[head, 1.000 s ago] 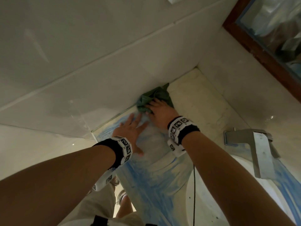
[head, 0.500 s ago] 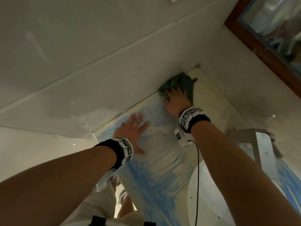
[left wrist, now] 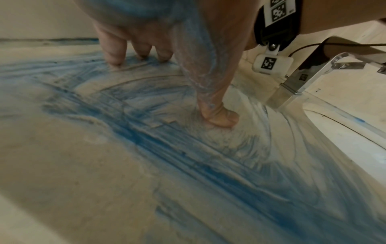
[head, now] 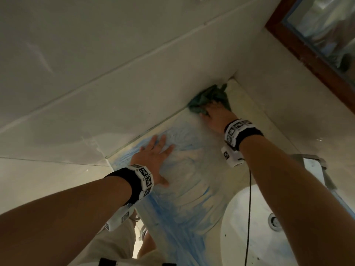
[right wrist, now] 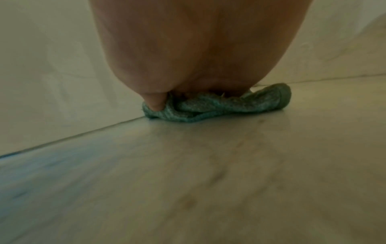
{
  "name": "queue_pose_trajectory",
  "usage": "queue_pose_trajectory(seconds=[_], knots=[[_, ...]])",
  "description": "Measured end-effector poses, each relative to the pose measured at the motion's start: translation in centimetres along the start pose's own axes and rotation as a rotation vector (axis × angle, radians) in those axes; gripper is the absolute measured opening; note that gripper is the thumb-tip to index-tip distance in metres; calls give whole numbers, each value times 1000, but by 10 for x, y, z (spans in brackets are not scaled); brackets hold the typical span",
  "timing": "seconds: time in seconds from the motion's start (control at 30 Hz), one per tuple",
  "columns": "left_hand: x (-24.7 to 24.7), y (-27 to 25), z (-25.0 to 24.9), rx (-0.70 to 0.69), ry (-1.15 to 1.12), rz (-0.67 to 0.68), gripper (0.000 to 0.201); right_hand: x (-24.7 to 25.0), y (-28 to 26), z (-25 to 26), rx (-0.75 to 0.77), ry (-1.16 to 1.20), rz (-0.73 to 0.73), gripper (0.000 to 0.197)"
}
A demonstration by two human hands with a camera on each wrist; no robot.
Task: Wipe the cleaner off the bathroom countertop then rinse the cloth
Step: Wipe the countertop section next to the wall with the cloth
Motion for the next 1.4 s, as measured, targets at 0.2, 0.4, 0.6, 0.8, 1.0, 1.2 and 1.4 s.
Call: queue_pose_trajectory(seconds=[0.2, 0.4, 0.6, 0.8, 1.0, 1.2, 1.4], knots=[[-1, 1, 0, 2, -6, 7, 122, 13, 15, -30, -236, 73, 44, 54], [0, 0, -1, 12, 4, 10, 123, 4, 7, 18, -239, 68, -11, 51], [-1, 1, 0, 15, 27, -6, 125, -19, -27, 91, 47, 32, -18, 49], [0, 1, -1, 16, 49, 2, 126, -20, -37, 71, -58, 139, -24, 50], [-1, 3, 3, -6, 52, 11, 126, -55, -116, 54, -182, 189, 9, 54], [-2, 6, 6, -17, 21, 22, 128, -86, -194, 66, -250, 169, 43, 56], [-2, 7, 6, -14, 38, 28, 127, -57, -131, 62, -248, 178, 47, 56]])
Point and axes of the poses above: each hand's wrist, its own y-axis towards the middle knuckle, its own x-axis out of the back of the hand, z = x × y, the point moved 1 cm from there along y, towards the middle knuckle, and after that the axes turned 11 degrees about -y, right-handed, at the moved point
